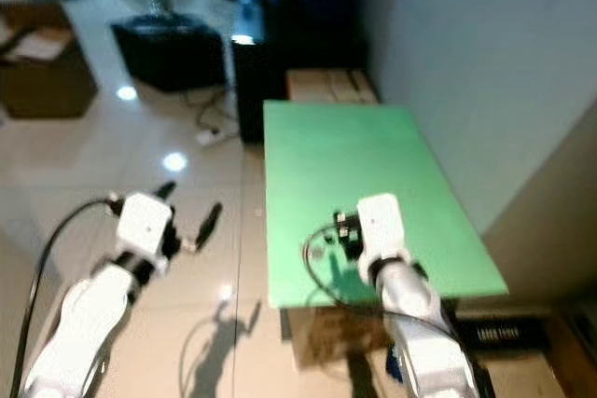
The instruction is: Hang keys on a hook
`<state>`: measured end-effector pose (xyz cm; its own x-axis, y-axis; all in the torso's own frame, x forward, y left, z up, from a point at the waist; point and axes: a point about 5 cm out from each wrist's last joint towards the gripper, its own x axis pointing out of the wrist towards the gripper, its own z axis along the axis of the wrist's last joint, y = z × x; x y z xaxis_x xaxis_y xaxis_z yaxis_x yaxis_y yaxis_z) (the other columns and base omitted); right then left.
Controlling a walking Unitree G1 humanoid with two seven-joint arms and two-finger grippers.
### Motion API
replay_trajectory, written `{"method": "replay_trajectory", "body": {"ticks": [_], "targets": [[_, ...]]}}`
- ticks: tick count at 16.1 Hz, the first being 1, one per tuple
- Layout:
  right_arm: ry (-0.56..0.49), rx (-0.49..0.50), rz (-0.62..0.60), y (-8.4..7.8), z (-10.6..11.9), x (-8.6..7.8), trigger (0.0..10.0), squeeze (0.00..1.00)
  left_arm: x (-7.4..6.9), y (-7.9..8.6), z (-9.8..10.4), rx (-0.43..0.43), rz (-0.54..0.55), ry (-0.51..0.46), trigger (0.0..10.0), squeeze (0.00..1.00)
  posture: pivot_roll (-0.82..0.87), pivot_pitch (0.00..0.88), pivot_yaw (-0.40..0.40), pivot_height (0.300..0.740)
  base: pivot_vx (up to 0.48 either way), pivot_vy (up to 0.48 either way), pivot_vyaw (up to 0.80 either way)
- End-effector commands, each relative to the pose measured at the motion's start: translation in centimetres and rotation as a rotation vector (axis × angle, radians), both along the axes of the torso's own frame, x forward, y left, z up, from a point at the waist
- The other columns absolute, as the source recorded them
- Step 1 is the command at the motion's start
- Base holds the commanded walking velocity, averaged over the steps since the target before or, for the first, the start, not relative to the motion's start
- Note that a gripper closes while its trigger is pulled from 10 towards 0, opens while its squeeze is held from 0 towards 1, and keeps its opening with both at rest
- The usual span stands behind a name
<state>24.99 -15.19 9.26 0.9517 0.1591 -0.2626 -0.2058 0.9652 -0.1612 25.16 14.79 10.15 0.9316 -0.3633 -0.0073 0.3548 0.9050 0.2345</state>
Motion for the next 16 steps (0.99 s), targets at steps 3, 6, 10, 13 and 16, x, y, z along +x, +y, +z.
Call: {"method": "replay_trajectory", "body": {"ticks": [3, 6, 10, 13, 16], "targets": [[-0.006, -0.029, -0.068, -1.3, -0.3, -0.2, 10.0, 0.00, 0.5, -0.6, 0.9, -0.023, 0.012, -0.049, 10.0, 0.00, -0.07, 0.000, 0.010, 0.740, 0.000, 0.000, 0.00], [-0.012, 0.007, -0.049, -1.0, -0.4, -0.6, 10.0, 0.00, 0.5, -0.7, 1.2, -0.034, -0.012, -0.062, 10.0, 0.00, -0.08, 0.000, 0.017, 0.740, 0.000, 0.000, 0.00], [0.003, 0.070, -0.110, -1.7, -0.8, -1.7, 10.0, 0.00, 0.0, -0.8, 1.4, -0.066, -0.075, -0.055, 10.0, 0.00, -0.09, 0.000, 0.027, 0.740, 0.142, 0.000, -0.34], [0.009, 0.052, -0.119, -2.1, -1.0, -1.6, 10.0, 0.00, 0.3, -1.1, 1.3, -0.067, -0.088, -0.046, 10.0, 0.00, -0.09, 0.000, 0.031, 0.740, 0.298, 0.000, 0.00], [0.009, 0.048, -0.114, -1.9, -0.9, -1.5, 10.0, 0.00, 0.3, -1.3, 1.3, -0.073, -0.106, -0.039, 10.0, 0.00, -0.09, 0.000, 0.033, 0.740, 0.303, 0.000, 0.00]]}}
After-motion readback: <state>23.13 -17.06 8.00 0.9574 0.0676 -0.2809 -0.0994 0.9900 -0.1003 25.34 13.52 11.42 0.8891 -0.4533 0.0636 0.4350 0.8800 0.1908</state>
